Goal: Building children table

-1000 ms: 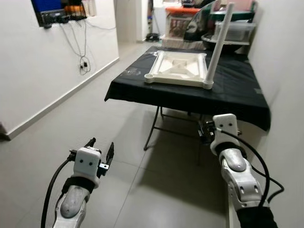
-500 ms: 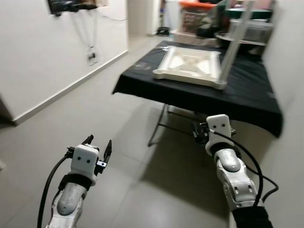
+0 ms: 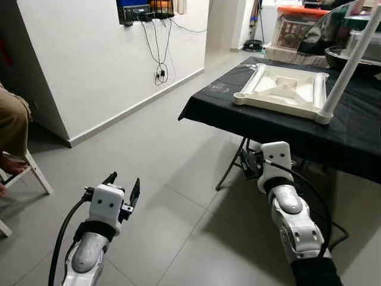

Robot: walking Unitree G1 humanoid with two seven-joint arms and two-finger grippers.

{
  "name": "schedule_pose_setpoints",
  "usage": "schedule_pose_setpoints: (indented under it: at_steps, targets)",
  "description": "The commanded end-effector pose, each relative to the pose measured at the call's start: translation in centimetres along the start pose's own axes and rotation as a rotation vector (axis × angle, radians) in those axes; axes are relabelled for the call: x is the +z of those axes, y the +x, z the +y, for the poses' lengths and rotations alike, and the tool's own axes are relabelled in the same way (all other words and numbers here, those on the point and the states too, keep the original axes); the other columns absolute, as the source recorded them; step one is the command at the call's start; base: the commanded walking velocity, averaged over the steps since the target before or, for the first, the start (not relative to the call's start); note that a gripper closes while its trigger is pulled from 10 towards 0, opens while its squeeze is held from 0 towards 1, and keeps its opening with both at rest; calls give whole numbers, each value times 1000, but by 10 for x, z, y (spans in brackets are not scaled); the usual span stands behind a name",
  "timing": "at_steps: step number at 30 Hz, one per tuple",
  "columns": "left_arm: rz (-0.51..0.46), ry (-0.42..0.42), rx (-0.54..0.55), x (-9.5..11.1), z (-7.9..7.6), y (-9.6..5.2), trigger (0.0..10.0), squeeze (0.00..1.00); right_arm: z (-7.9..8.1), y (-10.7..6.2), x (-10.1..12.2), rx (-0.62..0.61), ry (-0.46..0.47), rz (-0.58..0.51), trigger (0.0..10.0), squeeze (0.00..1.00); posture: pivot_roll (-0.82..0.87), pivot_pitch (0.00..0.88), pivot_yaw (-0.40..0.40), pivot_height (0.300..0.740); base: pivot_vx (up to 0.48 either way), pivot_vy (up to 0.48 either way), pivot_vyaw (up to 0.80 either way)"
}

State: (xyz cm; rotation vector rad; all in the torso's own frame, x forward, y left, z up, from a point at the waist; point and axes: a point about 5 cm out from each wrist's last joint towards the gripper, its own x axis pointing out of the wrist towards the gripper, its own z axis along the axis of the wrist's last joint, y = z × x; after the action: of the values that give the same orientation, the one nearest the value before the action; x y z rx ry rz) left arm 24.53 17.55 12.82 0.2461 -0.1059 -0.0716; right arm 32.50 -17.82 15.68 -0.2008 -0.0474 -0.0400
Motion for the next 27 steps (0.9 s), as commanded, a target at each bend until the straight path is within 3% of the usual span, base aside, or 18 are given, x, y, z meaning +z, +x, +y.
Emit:
schedule_pose_setpoints:
  at_steps: [1, 7, 27]
  targets:
    - [-12, 3, -25, 2, -2, 0, 10000, 0, 1, 0, -3, -5, 9, 5, 10000, 0, -45, 0, -74, 740, 0, 0, 0]
    - [-21, -10, -46, 3, -5, 0, 10000, 0, 1, 0, -5, -9, 10, 9, 10000, 0, -45, 0, -72, 740, 0, -215, 0]
    - [-37, -21, -56, 4, -8, 0, 10000, 0, -4, 2, -11, -24, 16, 40, 10000, 0, -49, 0, -75, 740, 0, 0, 0]
